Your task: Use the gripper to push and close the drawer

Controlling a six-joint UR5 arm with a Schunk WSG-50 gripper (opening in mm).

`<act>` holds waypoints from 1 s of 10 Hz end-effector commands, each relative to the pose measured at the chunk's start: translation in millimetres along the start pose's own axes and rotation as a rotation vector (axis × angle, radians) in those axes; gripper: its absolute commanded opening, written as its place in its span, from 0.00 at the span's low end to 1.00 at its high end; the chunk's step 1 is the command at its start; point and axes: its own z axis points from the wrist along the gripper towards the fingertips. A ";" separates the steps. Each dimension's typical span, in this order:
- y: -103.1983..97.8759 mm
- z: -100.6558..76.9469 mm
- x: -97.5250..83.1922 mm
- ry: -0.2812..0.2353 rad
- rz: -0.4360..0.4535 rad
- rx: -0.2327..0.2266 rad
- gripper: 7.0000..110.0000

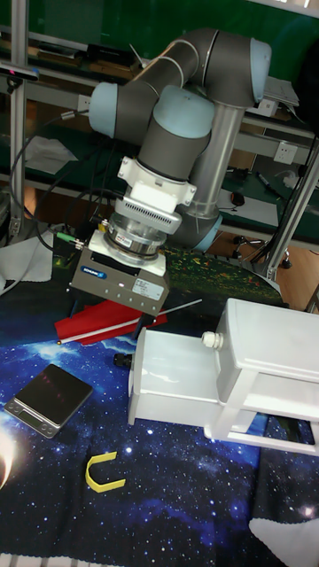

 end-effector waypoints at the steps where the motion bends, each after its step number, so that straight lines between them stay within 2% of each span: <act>1: 0.1 4.7 0.2 -0.017 0.002 -0.022 0.99; 3: -0.7 7.6 -0.9 -0.034 -0.012 -0.031 0.99; 7: 13.7 7.3 -5.6 -0.052 -0.010 -0.079 0.99; 10: 6.8 7.5 -9.1 -0.066 -0.019 -0.051 0.99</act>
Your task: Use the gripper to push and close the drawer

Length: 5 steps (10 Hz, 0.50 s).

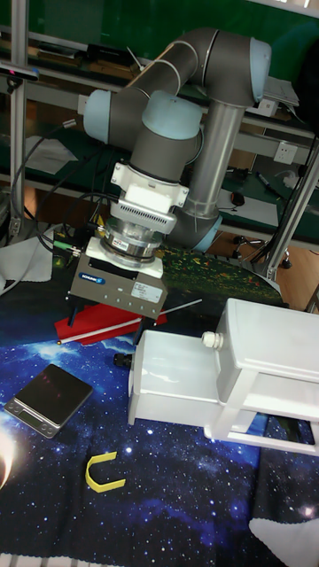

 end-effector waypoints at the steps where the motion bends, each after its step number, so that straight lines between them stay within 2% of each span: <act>1: -5.6 -0.6 -7.0 -0.028 -0.012 0.018 0.99; 2: -8.8 -0.7 -8.7 -0.035 -0.026 0.031 0.99; 4: -1.7 -0.6 -9.9 -0.040 -0.031 0.003 0.99; 5: -2.0 -0.7 -11.4 -0.046 -0.028 0.004 0.99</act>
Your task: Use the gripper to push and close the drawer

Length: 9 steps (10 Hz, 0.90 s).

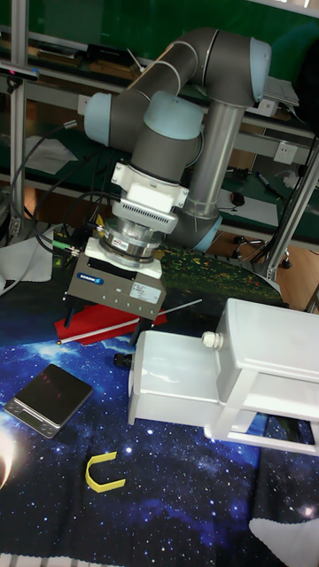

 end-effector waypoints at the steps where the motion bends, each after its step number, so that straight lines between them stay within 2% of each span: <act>1: 8.1 -1.1 -10.4 -0.041 0.018 -0.038 0.99; 2: 15.6 -1.8 -18.4 -0.073 0.017 -0.068 0.99; 4: 17.8 -3.0 -31.9 -0.128 -0.002 -0.076 0.99; 5: 17.1 -3.0 -32.3 -0.130 -0.003 -0.073 0.99; 7: -15.5 -0.6 1.6 0.008 -0.072 0.057 0.99; 8: -31.7 -2.4 12.4 0.057 -0.113 0.119 0.99; 9: -41.5 -3.8 13.5 0.065 -0.142 0.158 0.99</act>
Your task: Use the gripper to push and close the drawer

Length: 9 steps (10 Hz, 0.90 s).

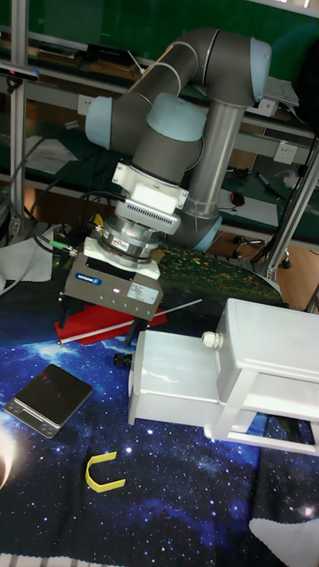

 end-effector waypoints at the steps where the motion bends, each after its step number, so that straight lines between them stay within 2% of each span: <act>1: -14.6 -1.8 12.6 0.052 -0.047 0.052 0.99; 2: 8.3 -1.6 11.7 0.047 0.008 -0.039 0.99; 3: 20.0 -2.3 12.1 0.051 0.041 -0.085 0.99; 5: 12.7 -2.0 16.4 0.067 0.040 -0.055 0.99; 7: -4.3 -1.7 17.1 0.069 0.025 0.012 0.99; 9: -7.5 -1.5 12.6 0.050 0.066 0.026 0.99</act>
